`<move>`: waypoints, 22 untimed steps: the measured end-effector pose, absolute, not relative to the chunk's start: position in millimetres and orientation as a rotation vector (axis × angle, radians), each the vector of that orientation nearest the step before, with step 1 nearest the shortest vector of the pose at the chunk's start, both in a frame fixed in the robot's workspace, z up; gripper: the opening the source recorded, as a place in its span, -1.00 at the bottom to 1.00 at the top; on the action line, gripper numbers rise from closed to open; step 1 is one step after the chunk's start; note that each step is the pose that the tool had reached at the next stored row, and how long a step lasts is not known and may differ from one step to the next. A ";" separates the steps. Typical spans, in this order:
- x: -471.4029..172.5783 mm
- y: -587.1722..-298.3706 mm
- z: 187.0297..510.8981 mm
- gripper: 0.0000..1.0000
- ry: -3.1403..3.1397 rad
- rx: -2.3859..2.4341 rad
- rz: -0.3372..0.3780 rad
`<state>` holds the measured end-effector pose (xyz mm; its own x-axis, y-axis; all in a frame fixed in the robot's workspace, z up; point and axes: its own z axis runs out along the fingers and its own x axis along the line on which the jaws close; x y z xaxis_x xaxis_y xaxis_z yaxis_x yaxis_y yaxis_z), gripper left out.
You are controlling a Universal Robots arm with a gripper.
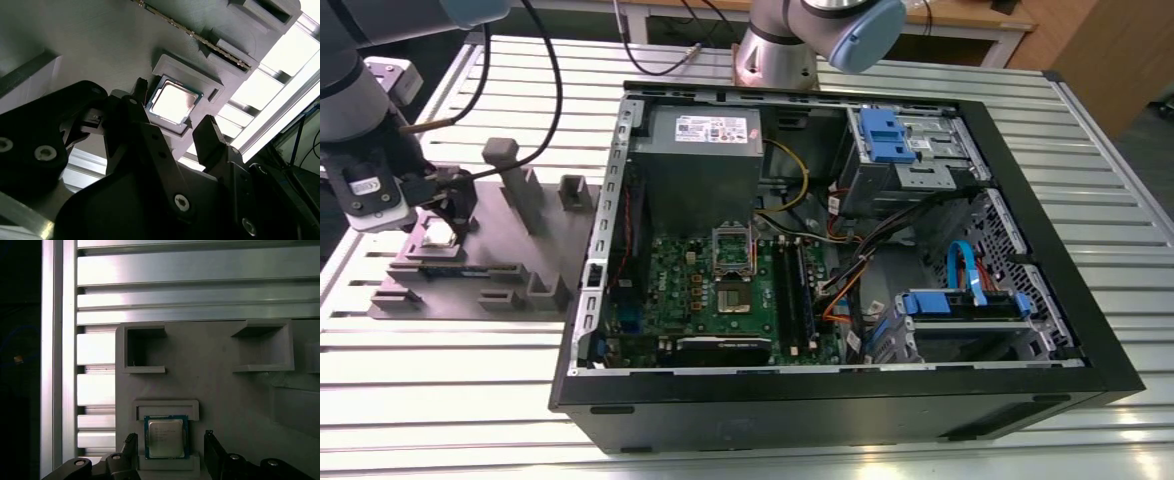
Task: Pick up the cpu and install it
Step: 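Pick up the cpu and move it towards the insertion slot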
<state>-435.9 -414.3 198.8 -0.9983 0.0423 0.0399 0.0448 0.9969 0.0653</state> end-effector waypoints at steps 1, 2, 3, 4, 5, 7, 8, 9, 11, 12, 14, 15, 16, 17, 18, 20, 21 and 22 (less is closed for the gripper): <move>-435.9 -414.3 198.9 0.27 -3.101 -0.068 -0.103; -435.9 -414.3 198.8 0.27 -3.101 -0.068 -0.103; -435.9 -414.3 198.8 0.27 -3.101 -0.068 -0.103; -435.9 -414.3 198.8 0.27 -3.101 -0.068 -0.103; -435.9 -414.3 198.8 0.27 -3.101 -0.068 -0.103; -435.9 -414.3 198.8 0.27 -3.101 -0.068 -0.103; -435.9 -414.3 198.8 0.27 -3.101 -0.068 -0.103; -435.9 -414.3 198.8 0.27 -3.101 -0.068 -0.103; -435.9 -414.3 198.6 0.27 -3.101 -0.066 -0.103; -436.0 -414.3 198.4 0.27 -3.101 -0.061 -0.103; -436.4 -414.3 197.8 0.27 -3.101 -0.037 -0.102; -436.9 -414.3 197.4 0.27 -3.100 -0.029 -0.102; -437.3 -414.3 196.6 0.27 -3.101 -0.028 -0.102; -437.7 -414.3 195.8 0.27 -3.101 -0.028 -0.102; -437.8 -414.3 194.8 0.27 -3.101 -0.028 -0.102; -437.8 -414.3 192.9 0.27 -3.101 -0.028 -0.102; -437.9 -414.3 192.1 0.27 -3.101 -0.029 -0.102; -437.9 -414.3 191.3 0.27 -3.101 -0.030 -0.102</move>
